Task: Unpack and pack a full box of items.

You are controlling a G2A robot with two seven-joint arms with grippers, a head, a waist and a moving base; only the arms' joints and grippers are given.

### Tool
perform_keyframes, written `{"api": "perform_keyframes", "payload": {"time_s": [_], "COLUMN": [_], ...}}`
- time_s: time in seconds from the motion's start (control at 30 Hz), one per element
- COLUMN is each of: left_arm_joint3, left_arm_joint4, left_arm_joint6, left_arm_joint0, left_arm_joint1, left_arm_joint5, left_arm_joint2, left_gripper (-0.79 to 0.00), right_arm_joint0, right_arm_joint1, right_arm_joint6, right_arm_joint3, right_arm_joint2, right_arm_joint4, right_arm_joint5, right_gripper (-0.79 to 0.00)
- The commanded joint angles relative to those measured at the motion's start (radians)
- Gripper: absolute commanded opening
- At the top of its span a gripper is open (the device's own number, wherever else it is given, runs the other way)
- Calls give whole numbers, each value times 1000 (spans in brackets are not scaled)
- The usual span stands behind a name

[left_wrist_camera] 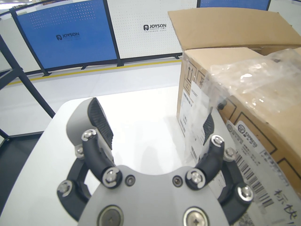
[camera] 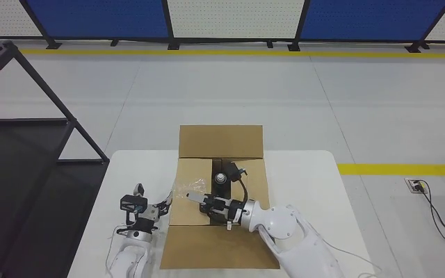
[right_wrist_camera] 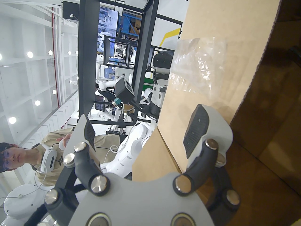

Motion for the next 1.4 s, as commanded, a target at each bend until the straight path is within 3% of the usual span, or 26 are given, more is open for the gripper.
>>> {"api": "perform_keyframes", "payload": {"time_s": [0.0, 0.2, 0.23, 0.27, 0.3, 0.33, 1.37], "left_arm_joint3": [2, 15, 17, 20, 22, 24, 21], "left_arm_joint4": [1, 8, 11, 12, 13, 14, -22], "left_arm_joint6": [-3, -8, -6, -4, -1, 1, 67], "left_arm_joint0": [-5, -20, -22, -24, -25, -26, 13], "left_arm_joint1": [-3, -13, -14, -15, -16, -17, -33], "left_arm_joint5": [5, 13, 13, 13, 14, 14, -4], "left_arm_joint2": [4, 16, 17, 18, 18, 18, -50], "left_gripper": [0, 0, -148, -394, -536, -785, -785], "right_arm_joint0": [-2, -6, -6, -6, -6, -5, 43], "right_arm_joint1": [0, 1, 1, 1, 1, 1, -9], "right_arm_joint6": [-1, 0, 0, 1, 2, 2, 14], "right_arm_joint3": [0, 3, 3, 3, 3, 4, 54], "right_arm_joint2": [1, 6, 6, 7, 7, 8, -8], "right_arm_joint4": [0, 2, 2, 2, 2, 2, 6], "right_arm_joint5": [-1, 0, 0, -1, -1, -1, 9], "right_gripper": [0, 0, 0, 0, 0, 0, 0]}}
